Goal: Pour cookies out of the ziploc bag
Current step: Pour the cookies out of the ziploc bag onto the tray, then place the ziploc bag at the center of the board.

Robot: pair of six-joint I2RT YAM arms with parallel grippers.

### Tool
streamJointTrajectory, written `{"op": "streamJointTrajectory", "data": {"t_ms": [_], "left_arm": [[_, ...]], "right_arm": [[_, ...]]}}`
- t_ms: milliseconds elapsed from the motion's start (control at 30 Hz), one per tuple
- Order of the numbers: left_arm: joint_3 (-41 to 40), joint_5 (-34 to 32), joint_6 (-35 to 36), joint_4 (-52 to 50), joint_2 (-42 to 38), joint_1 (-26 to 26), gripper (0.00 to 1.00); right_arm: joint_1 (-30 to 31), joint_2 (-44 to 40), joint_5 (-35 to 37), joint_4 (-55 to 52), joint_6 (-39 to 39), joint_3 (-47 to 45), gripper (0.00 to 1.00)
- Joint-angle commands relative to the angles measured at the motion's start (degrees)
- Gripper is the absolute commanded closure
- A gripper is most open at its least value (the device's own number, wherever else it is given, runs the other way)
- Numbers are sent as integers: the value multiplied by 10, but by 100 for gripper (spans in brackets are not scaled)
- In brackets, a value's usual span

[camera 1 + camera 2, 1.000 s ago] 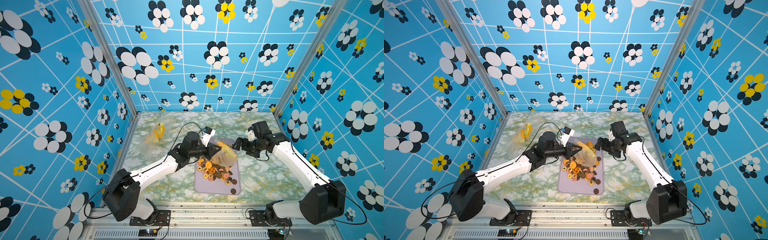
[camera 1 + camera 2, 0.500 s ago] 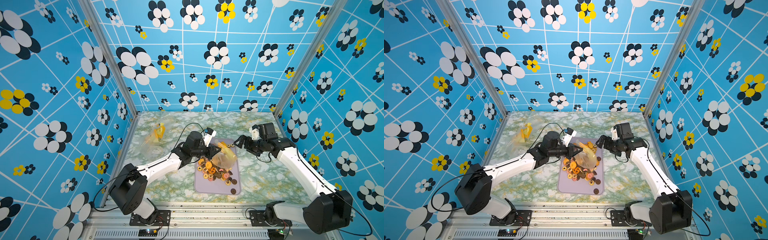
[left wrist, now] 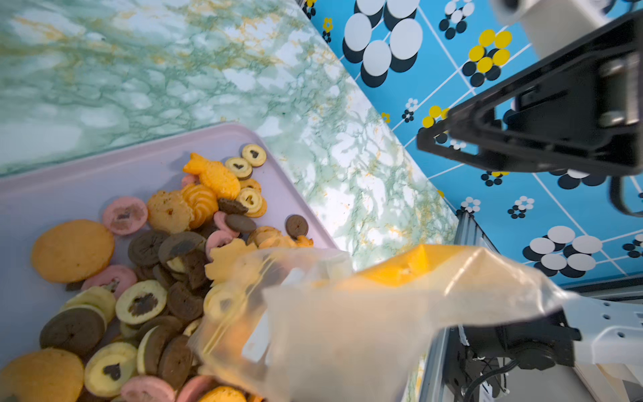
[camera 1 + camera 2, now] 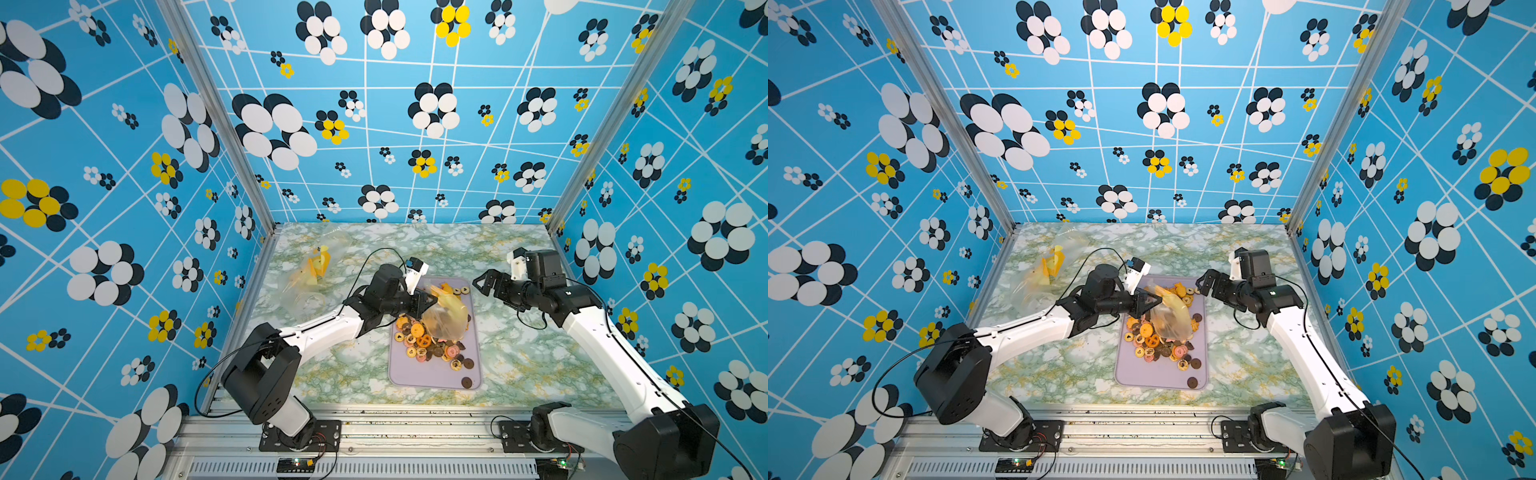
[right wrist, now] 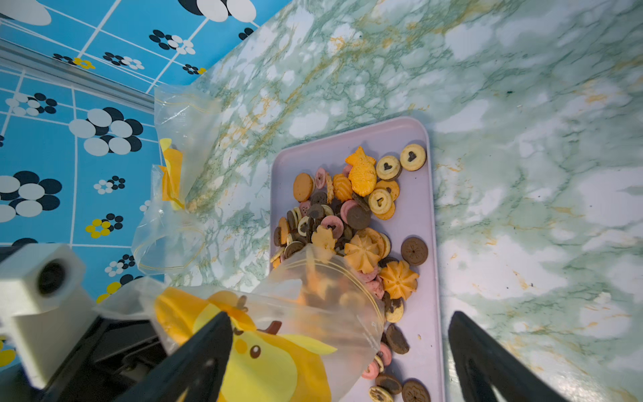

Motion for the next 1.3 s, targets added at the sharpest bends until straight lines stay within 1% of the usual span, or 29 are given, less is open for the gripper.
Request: {"op": "streamJointTrajectory", "data": {"t_ms": [0,67,133,200,300,400,467,500,567,633,733,800,867,933,967,1000,1100,1133,1200,1233,1267], "left_arm": [[2,0,1,14,-14,5,100],[5,-1,-1,4,-35,9,100],[3,-18,0,-14,-69,19,100],[0,-32,7,-37,-110,41,100],[3,-39,19,-93,-166,100,100],[18,-73,60,-174,-202,159,100],[26,-112,82,-218,-210,196,100],[26,-125,84,-225,-212,217,100],[21,-173,81,-235,-211,261,100],[16,-211,91,-230,-205,293,100],[-13,-295,135,-177,-197,297,100],[-37,-346,171,-128,-187,282,100],[-68,-367,191,-81,-178,266,100],[-100,-381,194,-52,-181,249,99],[-115,-394,197,-45,-185,238,91],[-124,-408,197,-48,-187,230,86],[-151,-412,180,-66,-205,215,78],[-158,-412,172,-76,-216,212,74],[-168,-413,161,-96,-242,201,59],[-172,-414,154,-110,-257,195,49],[-177,-419,145,-125,-277,190,35]], "right_arm": [[-2,-17,31,17,-6,-8,1],[-2,-13,30,16,-8,-11,1],[-1,-7,23,17,-8,-14,1],[-2,0,18,19,-7,-16,1],[-2,9,6,28,-2,-19,1],[-2,19,-8,38,1,-19,1],[-2,25,-14,44,4,-16,1],[-2,28,-18,47,5,-16,1],[-2,31,-23,52,8,-16,1],[-2,31,-26,52,9,-16,1],[-2,23,-27,50,6,-20,1],[-3,17,-25,48,3,-23,1],[-3,10,-23,45,0,-28,1],[-3,7,-23,41,0,-33,1],[-3,5,-24,40,0,-35,1],[-3,3,-24,39,-1,-38,1],[-4,0,-20,36,-2,-45,1],[-6,0,-20,35,-4,-47,1],[-8,-5,-12,38,-8,-54,1],[-8,-11,5,43,-11,-61,1],[-8,-22,22,53,-12,-73,1]]}}
